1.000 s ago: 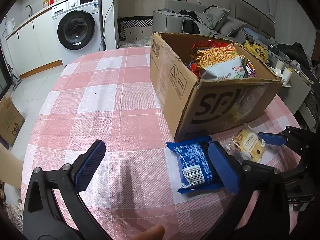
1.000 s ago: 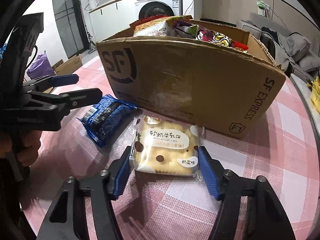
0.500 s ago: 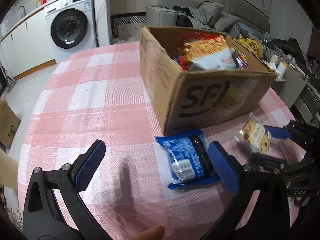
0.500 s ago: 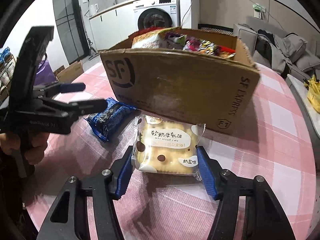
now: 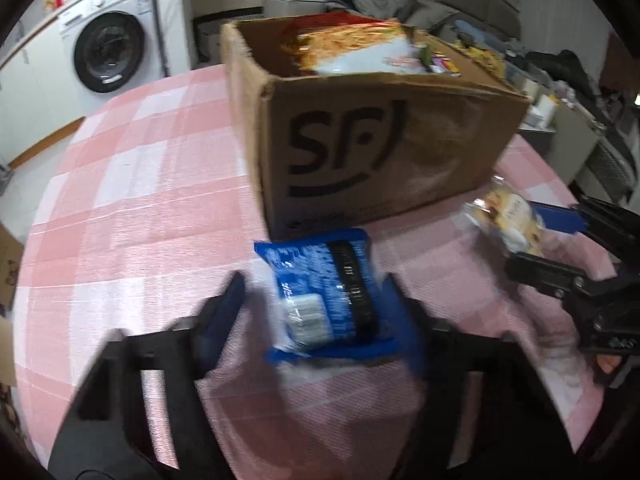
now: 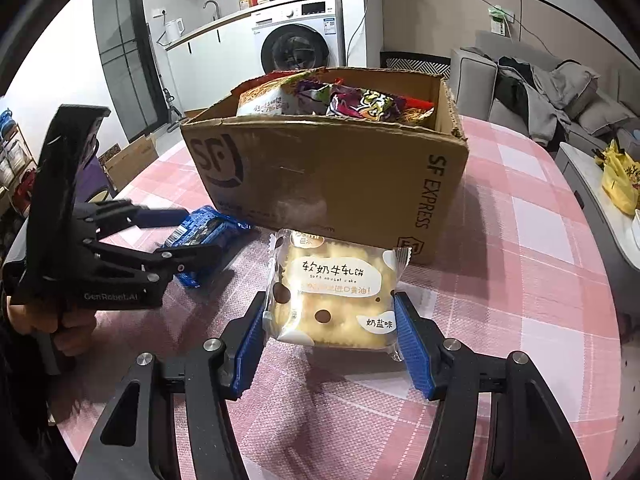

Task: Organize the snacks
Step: 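Grasp the cream-cookie pack with the right tool while the left tool grasps the blue Oreo pack, then lift both held packs and carry them over the cardboard box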

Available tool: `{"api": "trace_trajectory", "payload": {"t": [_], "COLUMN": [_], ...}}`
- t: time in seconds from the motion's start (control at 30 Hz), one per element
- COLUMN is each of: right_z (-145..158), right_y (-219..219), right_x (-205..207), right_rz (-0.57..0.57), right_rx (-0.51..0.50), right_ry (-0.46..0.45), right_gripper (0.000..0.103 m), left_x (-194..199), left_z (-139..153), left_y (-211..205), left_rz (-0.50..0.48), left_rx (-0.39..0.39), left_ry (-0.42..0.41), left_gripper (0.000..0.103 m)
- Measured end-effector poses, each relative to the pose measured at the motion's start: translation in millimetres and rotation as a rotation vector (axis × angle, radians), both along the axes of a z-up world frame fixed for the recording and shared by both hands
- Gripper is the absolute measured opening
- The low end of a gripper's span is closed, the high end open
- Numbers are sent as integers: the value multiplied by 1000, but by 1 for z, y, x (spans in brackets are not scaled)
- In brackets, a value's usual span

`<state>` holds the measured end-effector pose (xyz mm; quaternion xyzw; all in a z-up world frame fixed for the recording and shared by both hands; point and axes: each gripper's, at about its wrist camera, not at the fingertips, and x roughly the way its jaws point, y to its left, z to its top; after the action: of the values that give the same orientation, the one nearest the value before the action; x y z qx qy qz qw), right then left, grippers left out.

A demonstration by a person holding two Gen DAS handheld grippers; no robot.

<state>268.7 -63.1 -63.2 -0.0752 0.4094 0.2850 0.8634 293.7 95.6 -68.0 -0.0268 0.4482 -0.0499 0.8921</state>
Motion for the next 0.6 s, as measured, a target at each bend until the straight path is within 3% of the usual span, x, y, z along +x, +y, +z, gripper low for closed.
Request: {"api": "trace_trajectory", "payload": {"t": [0.23,0.6], "right_z": [6,32], "right_y": [-1,-9], "right_x": [-5,-19], "right_rz": [0,-8], "right_rx": [8,51], "right_ry": [-9,-66], "right_gripper": [62,62], "left_x": [-15,-37], "left_z": [12,51], "left_y": [-14,-16], "left_rz": [-65,-65], "left_rx": [16,-12], "left_ry": [-51,-138], "left_gripper": [42,42]}}
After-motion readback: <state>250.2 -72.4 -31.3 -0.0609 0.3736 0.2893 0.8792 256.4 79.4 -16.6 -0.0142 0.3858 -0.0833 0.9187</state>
